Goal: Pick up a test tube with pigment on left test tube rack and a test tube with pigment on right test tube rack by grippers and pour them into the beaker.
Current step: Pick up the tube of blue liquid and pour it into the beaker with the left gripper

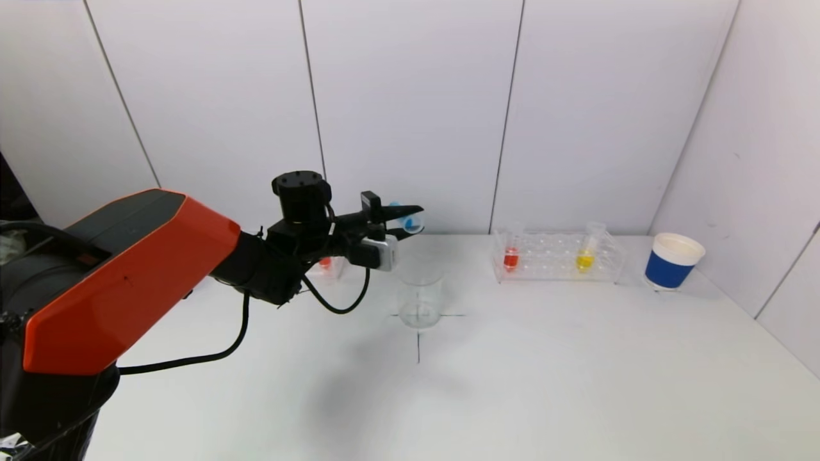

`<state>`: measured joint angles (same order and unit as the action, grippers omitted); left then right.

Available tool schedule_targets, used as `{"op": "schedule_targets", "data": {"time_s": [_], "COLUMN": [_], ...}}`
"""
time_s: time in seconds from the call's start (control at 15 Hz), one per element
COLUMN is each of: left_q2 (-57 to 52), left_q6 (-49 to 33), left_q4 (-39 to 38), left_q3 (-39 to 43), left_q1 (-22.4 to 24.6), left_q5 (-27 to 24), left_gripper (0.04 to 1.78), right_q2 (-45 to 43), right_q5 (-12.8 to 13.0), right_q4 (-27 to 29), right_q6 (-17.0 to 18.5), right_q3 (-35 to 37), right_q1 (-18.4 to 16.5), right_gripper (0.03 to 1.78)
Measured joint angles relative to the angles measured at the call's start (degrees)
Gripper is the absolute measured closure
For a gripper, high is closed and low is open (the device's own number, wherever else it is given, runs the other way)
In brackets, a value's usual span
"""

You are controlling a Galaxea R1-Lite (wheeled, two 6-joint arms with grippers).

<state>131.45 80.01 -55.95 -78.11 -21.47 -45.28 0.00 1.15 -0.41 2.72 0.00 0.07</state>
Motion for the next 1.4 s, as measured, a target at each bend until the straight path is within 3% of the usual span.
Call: {"op": "schedule_targets", "data": {"time_s": [1.4], "left_q2": [2.36], "left_q6": [12.91], "left_q4": [-0.16], "left_q3": [-2.10], "left_q1": [0.46], "left_q5": [0.21], "left_gripper": [1.37], "right_q2": [0.00], "right_q5": [0.01], "right_q4": [0.00], "right_q6": [-0.02], "right_q3": [0.00], "right_q1": [0.00], "right_gripper": [0.04]}}
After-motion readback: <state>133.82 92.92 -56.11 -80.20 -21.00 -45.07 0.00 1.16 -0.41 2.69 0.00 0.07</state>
